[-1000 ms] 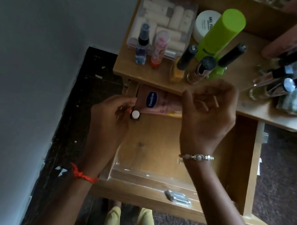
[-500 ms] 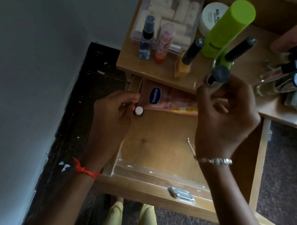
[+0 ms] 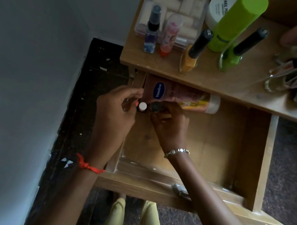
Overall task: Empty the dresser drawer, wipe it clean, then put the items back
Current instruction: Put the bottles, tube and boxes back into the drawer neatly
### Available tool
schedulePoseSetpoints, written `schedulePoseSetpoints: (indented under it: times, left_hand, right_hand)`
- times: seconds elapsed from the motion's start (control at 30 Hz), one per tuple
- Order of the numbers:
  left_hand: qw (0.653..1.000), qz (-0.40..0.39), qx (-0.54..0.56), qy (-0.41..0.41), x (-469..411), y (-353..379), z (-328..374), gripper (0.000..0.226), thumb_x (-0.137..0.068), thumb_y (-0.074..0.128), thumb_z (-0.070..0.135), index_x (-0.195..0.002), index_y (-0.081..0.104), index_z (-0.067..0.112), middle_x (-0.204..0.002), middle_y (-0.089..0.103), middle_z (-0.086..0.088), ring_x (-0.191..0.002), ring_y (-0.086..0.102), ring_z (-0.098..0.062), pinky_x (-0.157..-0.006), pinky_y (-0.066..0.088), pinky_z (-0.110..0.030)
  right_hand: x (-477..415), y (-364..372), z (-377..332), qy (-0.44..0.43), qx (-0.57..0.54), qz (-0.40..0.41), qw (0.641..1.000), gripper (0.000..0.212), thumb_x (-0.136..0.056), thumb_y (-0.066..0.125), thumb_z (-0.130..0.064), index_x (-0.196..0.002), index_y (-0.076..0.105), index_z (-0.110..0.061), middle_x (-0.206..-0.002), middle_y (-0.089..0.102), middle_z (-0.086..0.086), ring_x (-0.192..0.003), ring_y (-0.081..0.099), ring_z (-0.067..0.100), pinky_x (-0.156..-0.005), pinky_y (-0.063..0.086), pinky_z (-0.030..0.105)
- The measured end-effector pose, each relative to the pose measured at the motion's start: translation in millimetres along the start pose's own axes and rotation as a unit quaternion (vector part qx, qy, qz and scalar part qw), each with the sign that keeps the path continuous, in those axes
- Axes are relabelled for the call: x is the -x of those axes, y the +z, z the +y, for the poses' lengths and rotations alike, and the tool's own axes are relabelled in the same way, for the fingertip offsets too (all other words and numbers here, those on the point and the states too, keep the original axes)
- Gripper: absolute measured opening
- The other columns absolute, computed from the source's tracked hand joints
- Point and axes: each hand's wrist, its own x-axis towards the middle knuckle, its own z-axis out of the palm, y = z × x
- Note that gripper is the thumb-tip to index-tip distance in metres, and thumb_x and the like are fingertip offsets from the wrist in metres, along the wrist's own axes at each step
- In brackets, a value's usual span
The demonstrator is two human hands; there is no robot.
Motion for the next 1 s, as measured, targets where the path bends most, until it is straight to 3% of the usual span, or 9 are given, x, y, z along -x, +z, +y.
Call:
schedulePoseSetpoints:
  times: [0.13,0.27,0.37,0.5,0.53,0.6,0.63,0.8,1.0]
  left_hand:
    - [1.000,0.006,0.008,-0.002,0,1,-1,0.030,-0.081,0.060,-0.007,-0.107,0.064,0.006,-0.098,0.063,0.004,-0.089,0.058,0.004,-0.080,0.044,-0.001]
    - [1.000,0.009,0.009,0.003,1,3,-1,0.030,-0.080,0.059,-0.008,-0.107,0.064,0.006,-0.098,0.062,0.004,-0.090,0.056,0.008,-0.080,0.044,-0.001]
    - [1.000,0.007,0.012,0.005,1,1,0,0.032,-0.080,0.060,-0.007,-0.108,0.063,0.007,-0.099,0.059,0.007,-0.088,0.054,0.013,-0.080,0.042,0.001]
    - [0.998,0.029,0.053,0.034,1,-2,6,0.033,-0.078,0.063,-0.008,-0.108,0.062,0.007,-0.101,0.061,0.003,-0.091,0.056,0.014,-0.081,0.045,-0.004]
    - [0.996,0.048,0.067,0.038,1,-2,10,0.030,-0.079,0.063,-0.005,-0.106,0.062,0.007,-0.101,0.062,0.000,-0.092,0.058,0.011,-0.081,0.046,-0.006]
    - [0.991,0.093,0.073,0.058,-3,-3,19,0.022,-0.081,0.064,0.000,-0.103,0.062,0.003,-0.101,0.062,-0.006,-0.093,0.061,-0.002,-0.081,0.049,-0.011]
    - [0.989,0.112,0.069,0.073,-5,-3,23,0.021,-0.081,0.064,0.002,-0.102,0.061,0.001,-0.101,0.060,-0.008,-0.094,0.061,-0.009,-0.081,0.051,-0.015]
    - [0.981,0.163,0.060,0.091,-31,-1,36,0.040,-0.081,0.067,0.008,-0.115,0.051,-0.006,-0.117,0.055,-0.017,-0.106,0.058,-0.021,-0.084,0.054,-0.027]
    - [0.987,0.129,0.052,0.085,-54,3,44,0.054,-0.079,0.069,0.014,-0.127,0.047,0.001,-0.123,0.058,-0.012,-0.113,0.057,-0.019,-0.090,0.048,-0.016]
  right_hand:
    - [-3,2,-1,0.006,0.016,-0.015,1.000,0.012,-0.073,0.070,-0.002,-0.085,0.069,-0.002,-0.088,0.071,0.017,-0.076,0.067,0.031,-0.066,0.056,0.045]
    - [0,-9,-9,-0.018,0.050,-0.019,0.998,0.023,-0.074,0.050,-0.008,-0.086,0.068,-0.001,-0.089,0.071,0.016,-0.076,0.066,0.026,-0.062,0.044,0.016]
    - [0,-32,-28,-0.002,0.023,0.055,0.998,0.020,-0.069,0.056,0.003,-0.084,0.064,-0.008,-0.085,0.069,0.006,-0.070,0.065,0.020,-0.056,0.053,0.032]
    - [-14,-57,-60,-0.059,-0.035,0.198,0.978,0.019,-0.069,0.063,-0.005,-0.088,0.058,-0.004,-0.080,0.063,0.006,-0.065,0.061,0.021,-0.058,0.054,0.036]
    - [-20,-58,-66,-0.056,-0.025,0.198,0.978,0.027,-0.070,0.068,-0.010,-0.094,0.058,-0.003,-0.086,0.063,0.008,-0.070,0.061,0.021,-0.061,0.054,0.032]
    - [-33,-57,-74,-0.043,0.002,0.169,0.985,0.041,-0.069,0.075,-0.017,-0.104,0.058,-0.004,-0.096,0.059,0.004,-0.080,0.056,0.013,-0.066,0.043,0.006]
    - [-38,-55,-78,-0.028,0.012,0.154,0.988,0.043,-0.069,0.077,-0.019,-0.106,0.058,-0.006,-0.097,0.055,-0.001,-0.083,0.050,0.008,-0.065,0.039,0.001]
    - [-50,-50,-77,-0.018,0.026,0.175,0.984,0.023,-0.073,0.073,-0.018,-0.093,0.066,-0.009,-0.092,0.061,0.002,-0.073,0.048,0.007,-0.054,0.029,0.006]
    - [-34,-60,-66,-0.054,0.000,0.202,0.978,0.011,-0.072,0.072,-0.013,-0.078,0.066,-0.006,-0.079,0.062,0.004,-0.063,0.058,0.019,-0.055,0.040,0.012]
